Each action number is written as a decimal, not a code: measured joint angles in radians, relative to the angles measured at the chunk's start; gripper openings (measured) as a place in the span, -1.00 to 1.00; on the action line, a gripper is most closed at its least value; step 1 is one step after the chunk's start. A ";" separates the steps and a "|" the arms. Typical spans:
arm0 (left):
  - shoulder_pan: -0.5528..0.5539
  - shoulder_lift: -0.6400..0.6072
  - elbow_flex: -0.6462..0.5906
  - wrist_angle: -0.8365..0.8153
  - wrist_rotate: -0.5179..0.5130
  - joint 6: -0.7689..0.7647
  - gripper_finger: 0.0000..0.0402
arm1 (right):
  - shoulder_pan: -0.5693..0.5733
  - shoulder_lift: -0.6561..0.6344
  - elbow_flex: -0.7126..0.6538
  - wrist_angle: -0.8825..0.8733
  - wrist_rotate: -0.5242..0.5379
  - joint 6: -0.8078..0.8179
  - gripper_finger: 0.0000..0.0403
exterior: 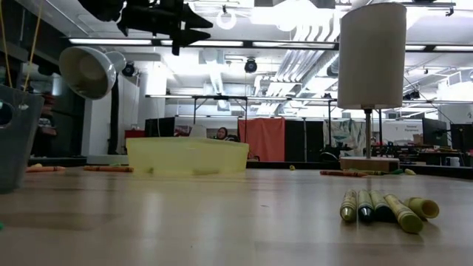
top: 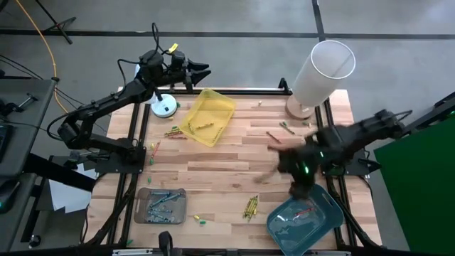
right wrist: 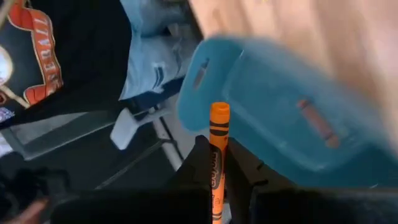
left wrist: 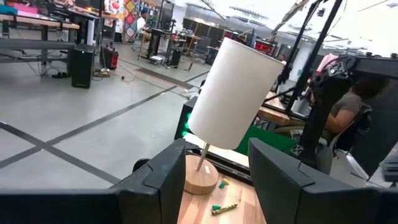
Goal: Sort crayons
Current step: Remove the orange crayon from the yellow bin to the green bin, then adjust the yellow bin, then put the orange crayon into the green bin
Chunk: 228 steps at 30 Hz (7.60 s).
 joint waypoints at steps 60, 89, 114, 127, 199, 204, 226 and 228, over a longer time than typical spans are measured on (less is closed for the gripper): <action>0.068 -0.006 0.001 -0.001 0.105 -0.124 -0.20 | -0.251 -0.414 -0.573 0.708 0.601 0.226 -0.94; 0.063 -0.296 0.001 0.272 0.059 -0.330 -0.20 | -0.877 0.811 0.354 0.577 0.557 -0.737 -1.00; 0.072 -0.296 0.001 0.206 0.121 -0.306 -0.20 | -0.864 0.804 0.409 -0.044 0.484 -0.835 -1.00; 0.147 -0.296 0.000 0.140 0.243 -0.310 -0.20 | -0.800 0.625 0.315 -0.092 0.439 -0.830 -1.00; -0.224 0.149 -0.259 -0.863 -0.484 0.530 -0.34 | -0.780 -0.216 -0.655 0.987 0.332 -0.446 -1.00; -0.210 0.230 -0.259 -0.867 -0.479 0.524 -0.34 | -0.780 -0.216 -0.655 0.981 0.332 -0.446 -1.00; -0.253 0.247 -0.141 -1.093 -0.406 0.270 -0.49 | -0.780 -0.216 -0.654 0.964 0.334 -0.439 -1.00; -0.251 0.223 -0.145 -1.121 -0.444 0.216 -0.49 | -0.780 -0.216 -0.654 0.964 0.333 -0.438 -1.00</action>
